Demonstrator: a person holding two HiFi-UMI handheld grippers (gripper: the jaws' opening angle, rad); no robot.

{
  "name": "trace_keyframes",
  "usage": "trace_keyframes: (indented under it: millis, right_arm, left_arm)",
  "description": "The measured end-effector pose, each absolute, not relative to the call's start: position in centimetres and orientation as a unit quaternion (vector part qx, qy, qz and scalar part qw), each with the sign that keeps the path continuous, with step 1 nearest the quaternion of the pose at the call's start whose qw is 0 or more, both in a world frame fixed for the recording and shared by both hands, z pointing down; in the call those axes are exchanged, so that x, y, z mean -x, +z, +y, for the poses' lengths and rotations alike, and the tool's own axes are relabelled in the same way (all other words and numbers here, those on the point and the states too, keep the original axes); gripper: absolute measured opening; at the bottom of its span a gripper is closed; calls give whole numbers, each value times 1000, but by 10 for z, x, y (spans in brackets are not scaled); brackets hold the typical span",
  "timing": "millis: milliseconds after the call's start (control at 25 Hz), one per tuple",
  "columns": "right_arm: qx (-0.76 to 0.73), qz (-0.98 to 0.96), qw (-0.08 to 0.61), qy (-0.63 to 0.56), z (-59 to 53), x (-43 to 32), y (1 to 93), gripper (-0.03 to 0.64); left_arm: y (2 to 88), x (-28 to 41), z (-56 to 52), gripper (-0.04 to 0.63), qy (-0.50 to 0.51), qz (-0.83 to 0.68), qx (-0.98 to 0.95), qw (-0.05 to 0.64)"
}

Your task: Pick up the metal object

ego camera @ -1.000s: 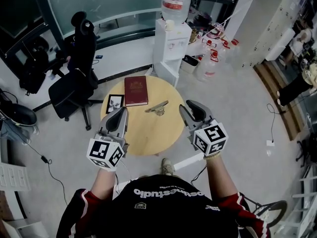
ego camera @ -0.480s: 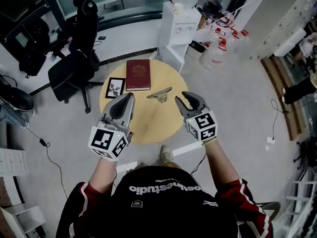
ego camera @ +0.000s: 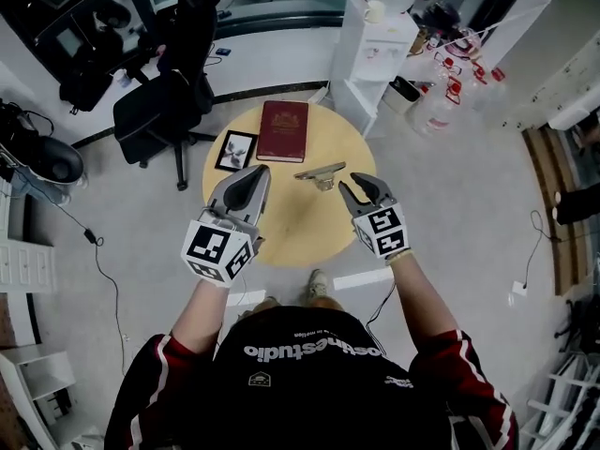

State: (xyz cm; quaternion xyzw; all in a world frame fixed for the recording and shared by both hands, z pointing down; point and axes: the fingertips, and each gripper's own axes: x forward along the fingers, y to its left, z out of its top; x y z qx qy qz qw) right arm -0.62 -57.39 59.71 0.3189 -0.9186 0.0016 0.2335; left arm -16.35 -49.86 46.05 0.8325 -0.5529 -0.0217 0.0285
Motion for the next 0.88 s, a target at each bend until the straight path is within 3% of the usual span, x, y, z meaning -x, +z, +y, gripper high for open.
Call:
trace_keyframes:
  millis: [880]
  right_arm:
    - [-213, -923, 318, 34, -620, 25, 743, 143]
  left_arm:
    - [546, 129, -547, 15, 51, -561, -824, 59]
